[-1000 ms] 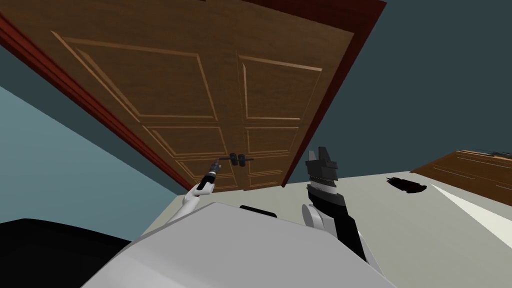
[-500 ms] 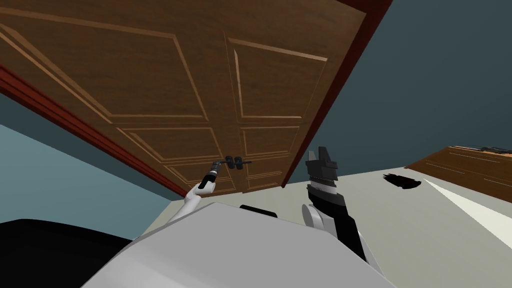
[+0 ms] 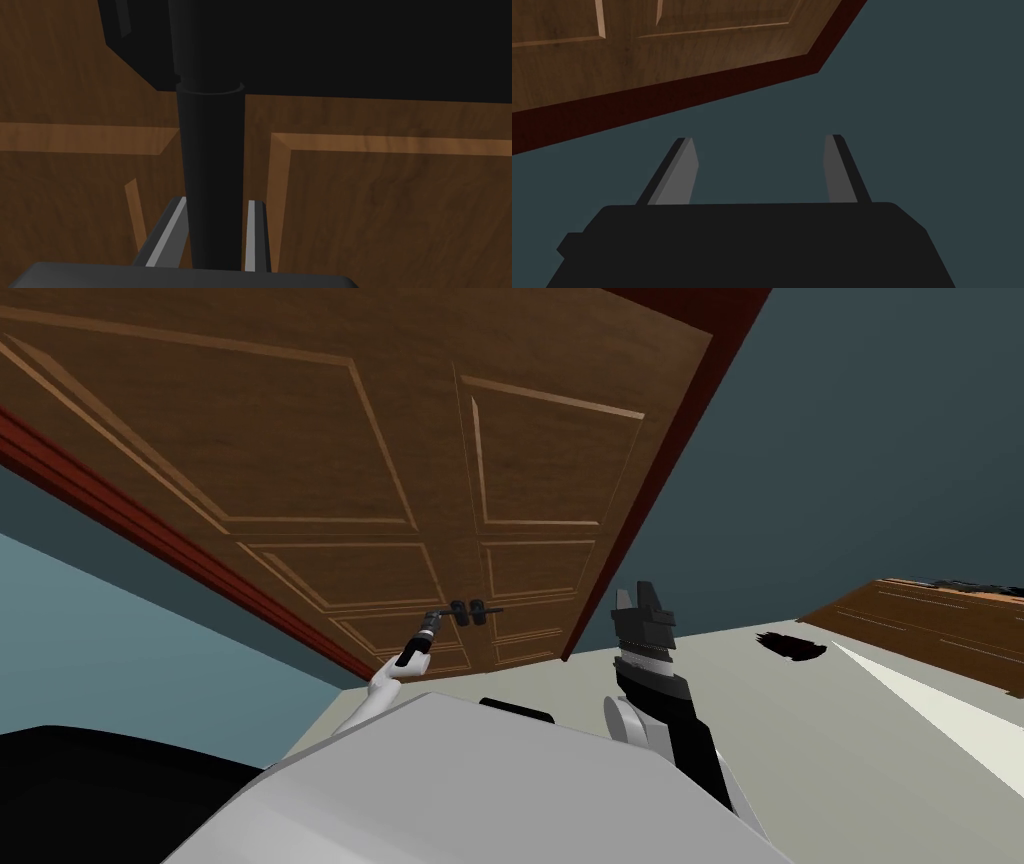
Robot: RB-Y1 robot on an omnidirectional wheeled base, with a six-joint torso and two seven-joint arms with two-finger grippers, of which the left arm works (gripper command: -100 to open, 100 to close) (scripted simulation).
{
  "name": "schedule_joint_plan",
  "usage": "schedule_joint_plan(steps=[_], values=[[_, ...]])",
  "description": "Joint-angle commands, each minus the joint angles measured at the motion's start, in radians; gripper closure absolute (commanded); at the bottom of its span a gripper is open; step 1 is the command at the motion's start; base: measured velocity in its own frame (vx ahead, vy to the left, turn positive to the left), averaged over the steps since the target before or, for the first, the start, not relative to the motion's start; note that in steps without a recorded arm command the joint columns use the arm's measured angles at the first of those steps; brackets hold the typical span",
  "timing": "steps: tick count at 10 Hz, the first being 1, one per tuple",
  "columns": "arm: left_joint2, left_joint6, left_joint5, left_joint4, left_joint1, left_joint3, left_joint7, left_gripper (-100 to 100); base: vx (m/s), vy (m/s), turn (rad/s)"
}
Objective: Pull the door open
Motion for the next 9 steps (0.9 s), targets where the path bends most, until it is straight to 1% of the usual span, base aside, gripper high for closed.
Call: schedule_joint_plan(steps=[1, 3, 6, 9], values=[[0.01, -0.003, 0.001, -0.003, 0.014, -0.007, 0.011, 100, -0.171, 0.006, -0.101], [0.026, -0.013, 0.003, -0.013, 0.028, -0.027, 0.03, 100, -0.204, 0.002, -0.106], [0.046, -0.031, 0.002, -0.034, 0.048, -0.07, 0.061, 100, -0.194, 0.052, -0.143], [0.059, -0.045, 0.0, -0.052, 0.06, -0.109, 0.085, 100, -0.196, 0.062, -0.144]])
